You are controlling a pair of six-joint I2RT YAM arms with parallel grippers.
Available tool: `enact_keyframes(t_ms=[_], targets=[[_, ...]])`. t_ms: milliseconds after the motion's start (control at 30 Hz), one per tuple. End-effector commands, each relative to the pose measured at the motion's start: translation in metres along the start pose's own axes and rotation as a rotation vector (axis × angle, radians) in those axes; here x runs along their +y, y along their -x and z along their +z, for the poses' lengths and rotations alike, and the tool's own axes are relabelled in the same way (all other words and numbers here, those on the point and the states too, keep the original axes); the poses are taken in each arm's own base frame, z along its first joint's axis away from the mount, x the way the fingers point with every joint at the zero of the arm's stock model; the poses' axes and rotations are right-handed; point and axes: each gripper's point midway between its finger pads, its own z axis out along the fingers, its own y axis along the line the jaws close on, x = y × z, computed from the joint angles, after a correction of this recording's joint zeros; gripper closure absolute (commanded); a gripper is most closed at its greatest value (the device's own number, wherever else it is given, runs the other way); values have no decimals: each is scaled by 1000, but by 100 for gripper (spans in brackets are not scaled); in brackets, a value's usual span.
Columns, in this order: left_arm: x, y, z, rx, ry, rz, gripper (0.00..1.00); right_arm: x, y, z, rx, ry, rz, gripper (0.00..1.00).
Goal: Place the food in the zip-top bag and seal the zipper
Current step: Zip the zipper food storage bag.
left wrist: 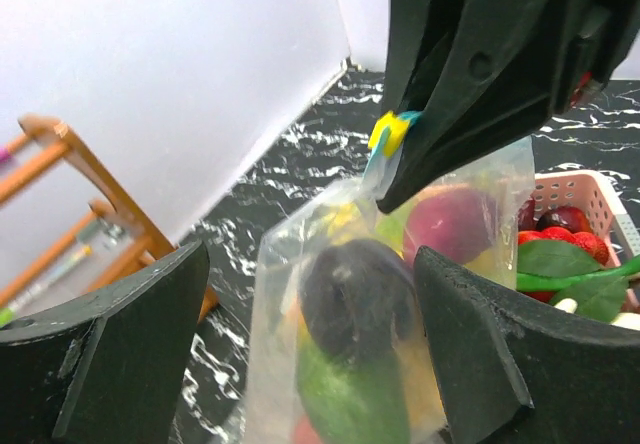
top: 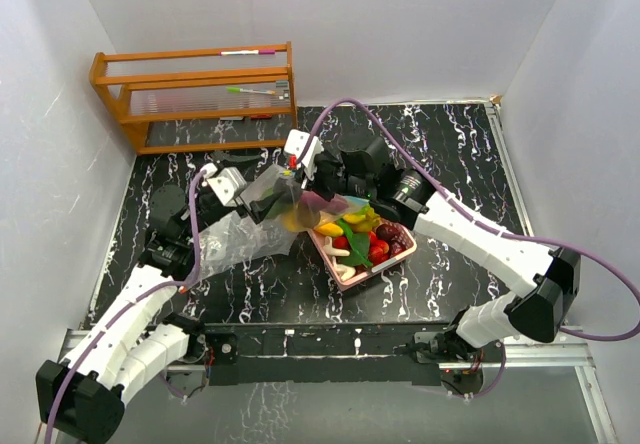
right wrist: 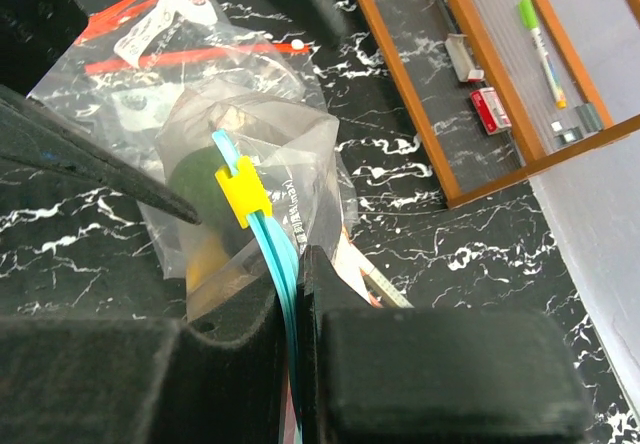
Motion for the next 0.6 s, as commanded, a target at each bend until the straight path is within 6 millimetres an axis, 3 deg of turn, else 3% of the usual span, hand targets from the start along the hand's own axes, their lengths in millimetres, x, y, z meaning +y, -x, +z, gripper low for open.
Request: enact_keyframes(t_ms=[0, 367, 567], targets=[[-12, 34, 1, -174, -91, 230, 19, -5, 36, -21, -92, 0, -38, 92], [-5, 65, 13, -278, -90, 176, 35, -1, 38, -23, -92, 25, -40, 92], [-15, 62, 19, -271, -166, 118, 48, -1, 38, -22, -91, 24, -39, 93]])
